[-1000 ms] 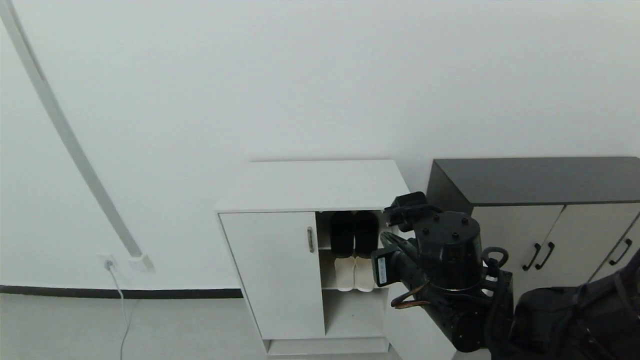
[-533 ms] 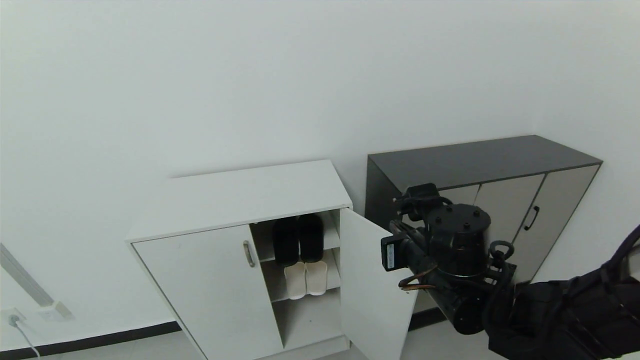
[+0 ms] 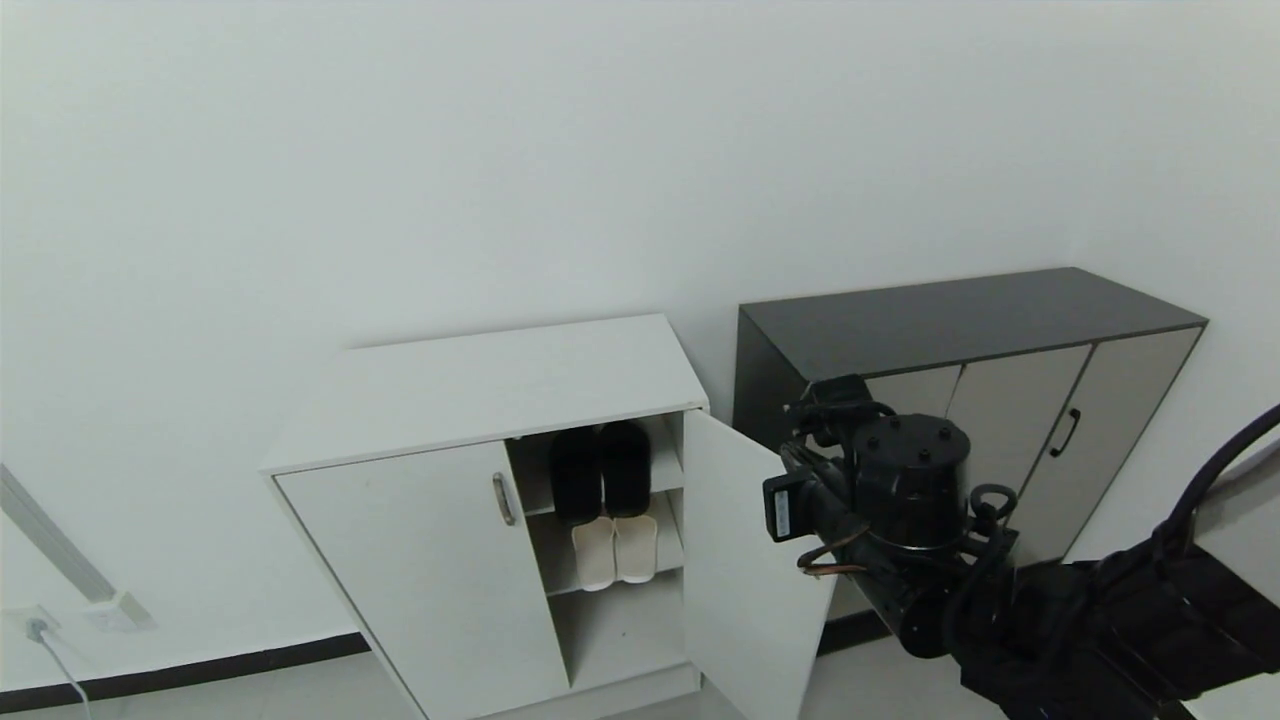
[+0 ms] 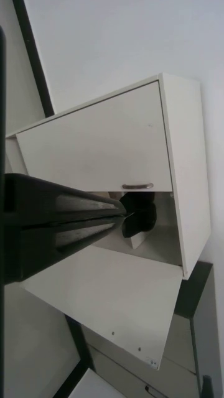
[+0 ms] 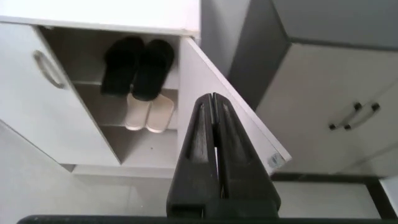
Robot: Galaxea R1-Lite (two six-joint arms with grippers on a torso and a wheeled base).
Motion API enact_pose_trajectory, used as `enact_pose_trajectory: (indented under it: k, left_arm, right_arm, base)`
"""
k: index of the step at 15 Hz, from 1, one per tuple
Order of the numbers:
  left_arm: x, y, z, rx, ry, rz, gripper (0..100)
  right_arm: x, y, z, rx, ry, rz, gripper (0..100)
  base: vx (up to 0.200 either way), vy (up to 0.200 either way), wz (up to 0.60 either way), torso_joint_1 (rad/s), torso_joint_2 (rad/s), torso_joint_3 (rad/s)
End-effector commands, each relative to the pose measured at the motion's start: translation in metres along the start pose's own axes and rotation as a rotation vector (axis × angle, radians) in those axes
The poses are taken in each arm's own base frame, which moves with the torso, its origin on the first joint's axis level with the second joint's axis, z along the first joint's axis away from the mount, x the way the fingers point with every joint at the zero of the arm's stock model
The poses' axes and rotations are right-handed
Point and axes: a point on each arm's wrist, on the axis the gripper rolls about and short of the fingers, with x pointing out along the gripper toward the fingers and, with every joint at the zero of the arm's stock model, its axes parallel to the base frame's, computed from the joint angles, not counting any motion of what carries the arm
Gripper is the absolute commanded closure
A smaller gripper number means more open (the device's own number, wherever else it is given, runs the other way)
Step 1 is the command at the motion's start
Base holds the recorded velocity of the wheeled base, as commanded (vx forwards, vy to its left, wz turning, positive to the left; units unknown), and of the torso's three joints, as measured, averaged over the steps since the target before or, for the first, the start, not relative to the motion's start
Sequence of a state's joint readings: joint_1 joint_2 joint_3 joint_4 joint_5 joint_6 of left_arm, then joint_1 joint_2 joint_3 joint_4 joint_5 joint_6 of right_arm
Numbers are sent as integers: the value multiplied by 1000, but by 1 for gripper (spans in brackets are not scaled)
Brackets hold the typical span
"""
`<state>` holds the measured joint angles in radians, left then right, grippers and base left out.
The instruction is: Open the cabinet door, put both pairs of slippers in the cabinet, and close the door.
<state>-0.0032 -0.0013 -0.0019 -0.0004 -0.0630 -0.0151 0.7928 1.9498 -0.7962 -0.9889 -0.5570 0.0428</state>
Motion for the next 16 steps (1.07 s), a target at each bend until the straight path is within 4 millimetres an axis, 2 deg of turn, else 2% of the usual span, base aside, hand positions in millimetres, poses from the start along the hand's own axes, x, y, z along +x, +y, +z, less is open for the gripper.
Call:
enact_pose_trajectory:
  k: [1,3,6,7,8,9,12,13,16]
  left_arm:
    - [0,0,0,0,1,0,100]
    - [0,0,0,0,-1,0,100]
    - [0,0,0,1,1,0,100]
    - [0,0,0,1,1,0,100]
    - [0,0,0,1,1,0,100]
    - [0,0,0,1,2,0,100]
    - [0,0,0,1,1,-1,100]
    - [0,0,0,1,2,-1,100]
    - [0,0,0,1,1,-1,100]
  right_arm:
    - [8,-5,-2,2,6,-24,100]
    - [17,-12,-6,6,16,-50,100]
    - [37,-25,-3,17,17,-82,100]
    - [54,-36,3,20,31,-114,100]
    - [61,-40,6,23,39,-120,100]
    - [75,-51,18,50,77,-136,100]
    - [87,-62,34,135,156,-60,100]
    - [97,-72,37,157,182,-50,100]
    - [118,-87,26,172,205,-79,100]
  base:
    - [-200,0,0,-2,2,2]
    - [-200,0,0,-10,0,2]
    - [0,0,0,0,0,0]
    - [0,0,0,0,0,0]
    - [0,0,0,0,0,0]
    - [0,0,0,0,0,0]
    - [0,0,0,0,0,0]
    - [0,0,0,0,0,0]
    - [0,0,0,0,0,0]
